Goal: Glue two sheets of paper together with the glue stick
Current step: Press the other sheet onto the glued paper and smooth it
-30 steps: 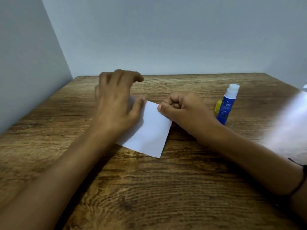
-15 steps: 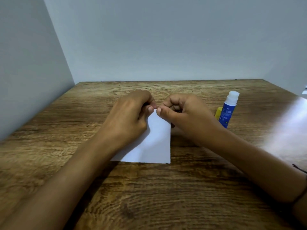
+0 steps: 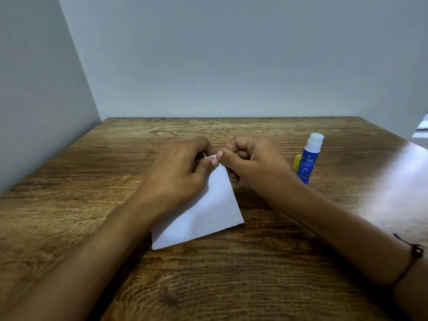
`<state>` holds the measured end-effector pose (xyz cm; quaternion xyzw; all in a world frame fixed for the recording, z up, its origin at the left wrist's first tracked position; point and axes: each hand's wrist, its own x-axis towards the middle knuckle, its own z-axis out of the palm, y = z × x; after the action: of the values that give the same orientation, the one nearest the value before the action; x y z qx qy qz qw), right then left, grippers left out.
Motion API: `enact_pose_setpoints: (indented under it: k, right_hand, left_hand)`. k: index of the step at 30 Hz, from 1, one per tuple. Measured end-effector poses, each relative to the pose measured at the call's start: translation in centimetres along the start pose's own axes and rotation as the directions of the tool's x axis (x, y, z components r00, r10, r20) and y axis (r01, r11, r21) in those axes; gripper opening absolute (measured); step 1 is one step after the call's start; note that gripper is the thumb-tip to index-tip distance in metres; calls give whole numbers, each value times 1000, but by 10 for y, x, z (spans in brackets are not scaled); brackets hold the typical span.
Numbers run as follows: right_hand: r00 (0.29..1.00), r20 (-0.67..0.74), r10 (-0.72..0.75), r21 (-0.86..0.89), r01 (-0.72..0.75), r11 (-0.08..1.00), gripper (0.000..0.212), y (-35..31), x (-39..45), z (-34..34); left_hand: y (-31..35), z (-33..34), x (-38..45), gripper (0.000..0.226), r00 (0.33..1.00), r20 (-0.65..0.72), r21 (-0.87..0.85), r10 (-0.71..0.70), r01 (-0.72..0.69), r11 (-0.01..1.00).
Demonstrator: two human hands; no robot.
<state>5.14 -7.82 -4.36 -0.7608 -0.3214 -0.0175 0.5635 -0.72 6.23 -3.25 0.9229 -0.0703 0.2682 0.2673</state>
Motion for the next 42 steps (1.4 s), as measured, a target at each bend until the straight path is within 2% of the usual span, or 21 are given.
enact_pose_setpoints:
  k: [4,7,11,13,15,17,19,21,22,24,26,29,32,38,42]
  right_hand:
    - [1000,10,15,41,-16,999,18,-3,1,3]
    - [999,35,-1,-14,1,1000,20,-4,1,5]
    - [998,55,26,11,-26,1000,17,-6,2,3]
    - [996,61,67,69,-71,995,19,-7,3,1]
    - [992,55,118,110,-123,986,20,-7,3,0]
    - [986,25,162,121,-164,979,21,-5,2,0]
    - [980,-29,199,142,-193,971,23,-2,2,0]
    - [976,-64,210,165,-197,966,24,-1,3,-2]
    - [978,-66,196,164,-183,969,23,-1,3,-2]
    - [988,-52,142,144,-134,981,21,-2,3,0]
    - [996,-37,75,116,-71,991,18,-4,2,2]
    - [999,-43,-5,65,8,998,15,-6,-2,4]
    - [999,-45,-8,67,11,998,16,-9,-3,4]
    - [996,-29,87,184,-80,980,18,-12,-3,8]
    - [992,10,123,195,-122,973,16,-11,-5,8]
  left_hand:
    - [-1,-2,3,14,998,-52,-65,-36,33,997]
    - [-4,-4,4,13,978,-139,-208,-156,125,970]
    - [-15,-10,9,15,900,-260,-356,-349,246,901]
    - [-19,-13,10,16,846,-285,-455,-451,295,840]
    - [-21,-15,11,17,817,-285,-483,-502,331,811]
    - [-22,-13,9,16,841,-272,-369,-468,358,857]
    - [-21,-10,6,5,908,-235,-141,-347,322,936]
    - [-20,-7,3,28,977,-129,102,-173,186,977]
    - [-18,-7,2,37,993,-83,167,-85,98,981]
    - [-11,-8,2,37,997,-65,175,50,-38,984]
    - [-4,-11,4,26,992,-79,106,95,-86,991]
    - [-2,-10,3,16,994,-55,68,98,-94,993]
    - [-1,-9,2,14,996,-45,57,83,-80,995]
    - [-2,-8,4,13,977,-199,-43,-70,63,997]
    - [-8,-13,5,16,917,-348,-136,-198,160,978]
